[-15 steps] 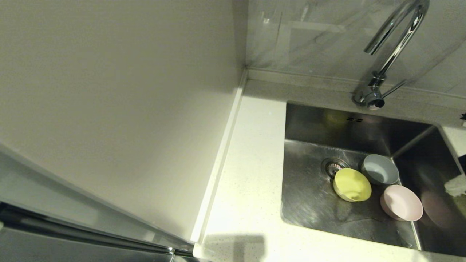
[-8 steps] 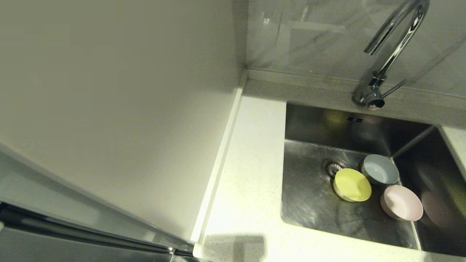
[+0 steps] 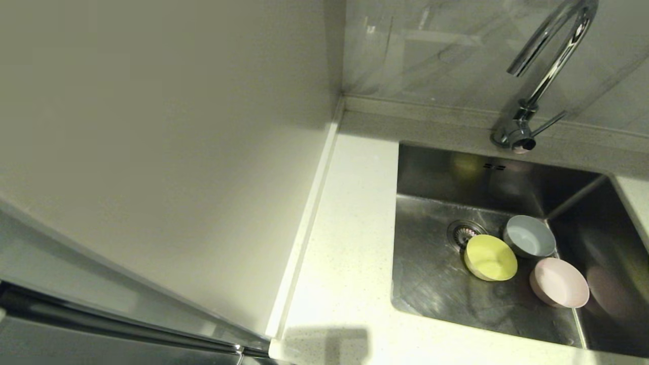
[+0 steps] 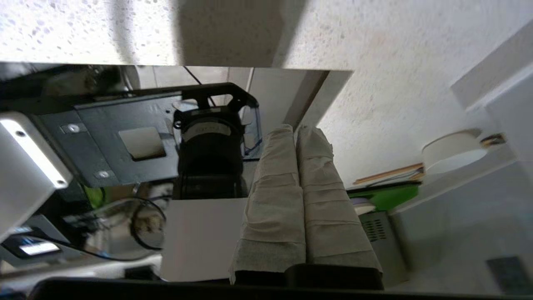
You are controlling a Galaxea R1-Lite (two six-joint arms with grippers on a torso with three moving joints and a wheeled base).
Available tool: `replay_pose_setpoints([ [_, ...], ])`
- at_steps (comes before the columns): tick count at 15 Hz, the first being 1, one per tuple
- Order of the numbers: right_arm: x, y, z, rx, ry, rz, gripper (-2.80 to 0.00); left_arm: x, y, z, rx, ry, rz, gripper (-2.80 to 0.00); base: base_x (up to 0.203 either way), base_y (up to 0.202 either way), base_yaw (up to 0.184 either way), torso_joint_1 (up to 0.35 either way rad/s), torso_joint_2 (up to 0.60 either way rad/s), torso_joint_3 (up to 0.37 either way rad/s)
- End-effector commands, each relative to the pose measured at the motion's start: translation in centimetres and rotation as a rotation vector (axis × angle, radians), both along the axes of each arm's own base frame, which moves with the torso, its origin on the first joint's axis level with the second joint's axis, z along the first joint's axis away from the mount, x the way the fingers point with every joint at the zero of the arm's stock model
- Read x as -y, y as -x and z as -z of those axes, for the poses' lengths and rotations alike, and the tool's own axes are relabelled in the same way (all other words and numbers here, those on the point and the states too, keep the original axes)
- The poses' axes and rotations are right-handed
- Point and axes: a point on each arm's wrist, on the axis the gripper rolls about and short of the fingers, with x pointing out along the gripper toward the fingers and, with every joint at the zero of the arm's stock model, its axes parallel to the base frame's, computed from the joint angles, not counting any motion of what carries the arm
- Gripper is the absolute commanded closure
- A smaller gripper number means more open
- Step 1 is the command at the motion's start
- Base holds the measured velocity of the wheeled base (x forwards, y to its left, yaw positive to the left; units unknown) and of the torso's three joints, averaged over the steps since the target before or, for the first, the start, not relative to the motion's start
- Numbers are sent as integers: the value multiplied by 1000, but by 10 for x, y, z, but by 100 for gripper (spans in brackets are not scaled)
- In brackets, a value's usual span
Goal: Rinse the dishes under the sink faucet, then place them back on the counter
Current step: Turn off the faucet, then put a bowl back to the table from the sink
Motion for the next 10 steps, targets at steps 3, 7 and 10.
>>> replay_pose_setpoints([
  [3,16,-56,31,-43,-15,-108,0,0,0,1,-3,0,0,0,0,0,0,0,0,0],
  [7,42,-118,88,230,-29,-338,0,0,0,1,-3,0,0,0,0,0,0,0,0,0],
  [10,51,-147,123,339,-100,-503,0,0,0,1,-3,0,0,0,0,0,0,0,0,0],
])
